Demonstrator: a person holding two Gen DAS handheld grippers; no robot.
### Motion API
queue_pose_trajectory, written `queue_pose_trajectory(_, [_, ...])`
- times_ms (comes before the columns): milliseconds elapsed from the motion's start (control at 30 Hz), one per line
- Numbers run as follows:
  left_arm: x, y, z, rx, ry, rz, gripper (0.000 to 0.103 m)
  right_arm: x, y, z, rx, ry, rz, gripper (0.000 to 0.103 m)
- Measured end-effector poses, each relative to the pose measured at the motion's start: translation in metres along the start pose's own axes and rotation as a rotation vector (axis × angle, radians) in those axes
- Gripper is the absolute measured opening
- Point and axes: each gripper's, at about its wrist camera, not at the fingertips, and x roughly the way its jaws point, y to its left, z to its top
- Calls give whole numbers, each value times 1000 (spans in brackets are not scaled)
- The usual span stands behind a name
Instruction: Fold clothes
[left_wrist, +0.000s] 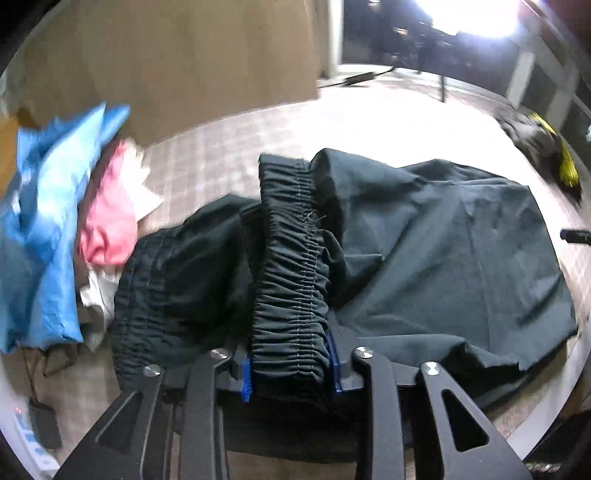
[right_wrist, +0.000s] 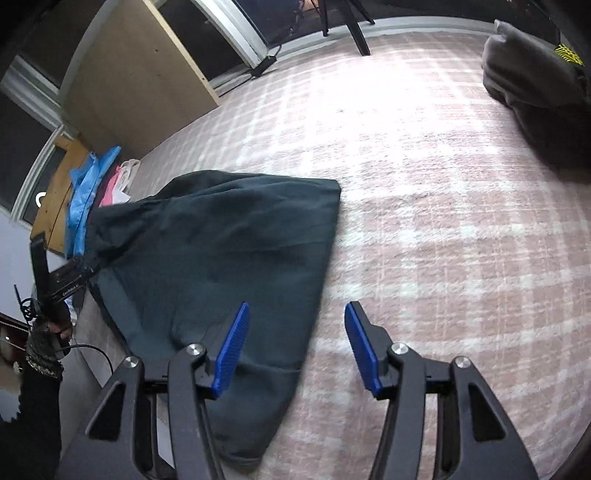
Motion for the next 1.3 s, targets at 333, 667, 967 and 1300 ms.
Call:
queue_pose_trajectory(333, [-83, -89, -23, 159, -115, -47, 63, 27, 24, 49, -188, 65, -40, 53])
queue_pose_trajectory(667, [-66, -338, -62, 524, -146, -215, 67, 42, 15, 70, -270, 89, -60, 53])
queue_pose_trajectory(967, [-23, -365, -76, 560, -77, -127, 65, 46, 13, 79, -236, 79, 30, 53])
queue_pose_trajectory(1300, [-37, -337, -71, 456, -62, -202, 8, 32, 11, 95, -198, 13, 58, 5])
